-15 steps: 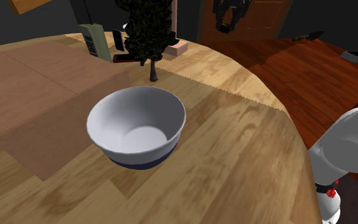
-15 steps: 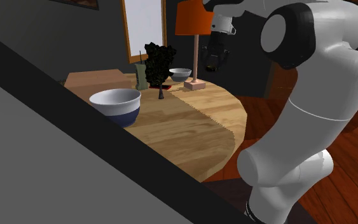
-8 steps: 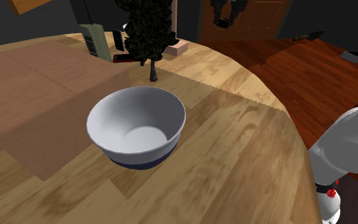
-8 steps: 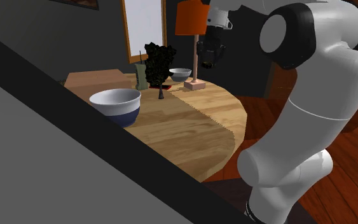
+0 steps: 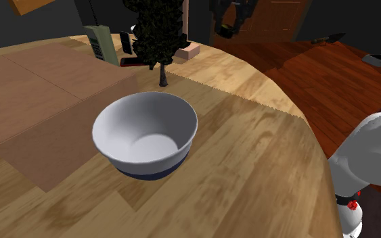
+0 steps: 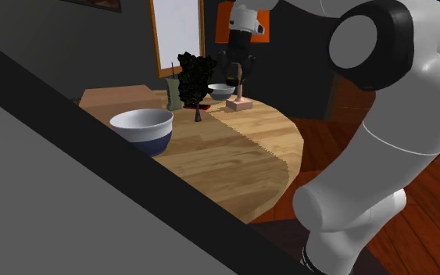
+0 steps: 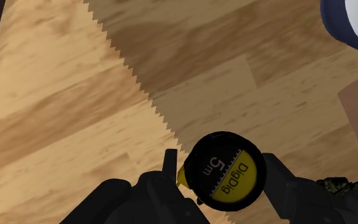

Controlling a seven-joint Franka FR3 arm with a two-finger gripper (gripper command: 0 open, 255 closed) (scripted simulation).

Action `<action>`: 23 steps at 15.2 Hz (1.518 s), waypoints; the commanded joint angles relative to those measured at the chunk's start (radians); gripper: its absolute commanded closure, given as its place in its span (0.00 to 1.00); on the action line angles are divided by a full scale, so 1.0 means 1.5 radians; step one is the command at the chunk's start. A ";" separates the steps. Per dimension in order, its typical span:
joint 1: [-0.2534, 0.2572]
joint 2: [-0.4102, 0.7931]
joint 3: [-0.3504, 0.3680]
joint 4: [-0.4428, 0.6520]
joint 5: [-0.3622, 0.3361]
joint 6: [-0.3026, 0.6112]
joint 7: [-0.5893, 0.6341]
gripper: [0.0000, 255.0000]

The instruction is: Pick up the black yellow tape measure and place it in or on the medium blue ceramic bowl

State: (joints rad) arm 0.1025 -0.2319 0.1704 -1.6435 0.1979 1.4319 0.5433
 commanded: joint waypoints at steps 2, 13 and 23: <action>0.018 0.000 0.032 -0.001 0.006 0.010 0.050 1.00; 0.087 0.049 0.157 0.053 0.004 0.040 0.243 1.00; 0.179 0.195 0.275 0.203 -0.079 0.046 0.444 1.00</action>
State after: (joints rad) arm 0.3527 0.0355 0.5665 -1.3610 0.0976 1.4973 1.1757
